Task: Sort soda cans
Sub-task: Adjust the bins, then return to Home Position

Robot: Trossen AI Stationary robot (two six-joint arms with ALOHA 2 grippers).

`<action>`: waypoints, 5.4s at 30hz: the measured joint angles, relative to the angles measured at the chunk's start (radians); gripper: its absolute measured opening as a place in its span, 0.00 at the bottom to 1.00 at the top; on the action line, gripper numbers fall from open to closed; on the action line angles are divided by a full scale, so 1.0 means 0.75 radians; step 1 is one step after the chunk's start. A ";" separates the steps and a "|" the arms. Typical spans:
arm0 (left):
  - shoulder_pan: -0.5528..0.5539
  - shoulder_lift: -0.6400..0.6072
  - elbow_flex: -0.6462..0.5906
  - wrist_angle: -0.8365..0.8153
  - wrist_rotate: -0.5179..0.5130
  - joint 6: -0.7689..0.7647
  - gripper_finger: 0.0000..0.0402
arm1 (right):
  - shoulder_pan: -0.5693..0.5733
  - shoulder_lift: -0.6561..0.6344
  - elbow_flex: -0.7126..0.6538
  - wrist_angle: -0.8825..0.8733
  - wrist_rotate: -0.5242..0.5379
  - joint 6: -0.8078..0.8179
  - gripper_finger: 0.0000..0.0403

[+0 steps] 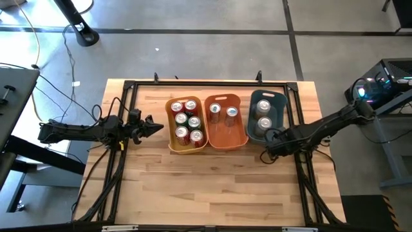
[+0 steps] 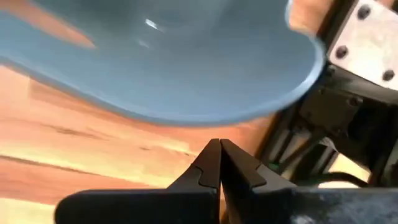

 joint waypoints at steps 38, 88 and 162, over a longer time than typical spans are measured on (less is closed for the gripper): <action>0.000 0.000 0.000 -0.035 -0.063 0.464 0.00 | -0.079 -0.304 0.290 1.020 0.600 -0.736 0.00; -0.001 0.000 0.000 -0.209 -0.064 0.350 0.00 | -0.255 -1.039 -0.985 2.371 0.249 -1.394 0.00; -0.005 -0.370 0.000 -0.289 -0.064 0.349 0.00 | -0.255 -1.508 -0.988 1.808 0.212 -1.432 0.00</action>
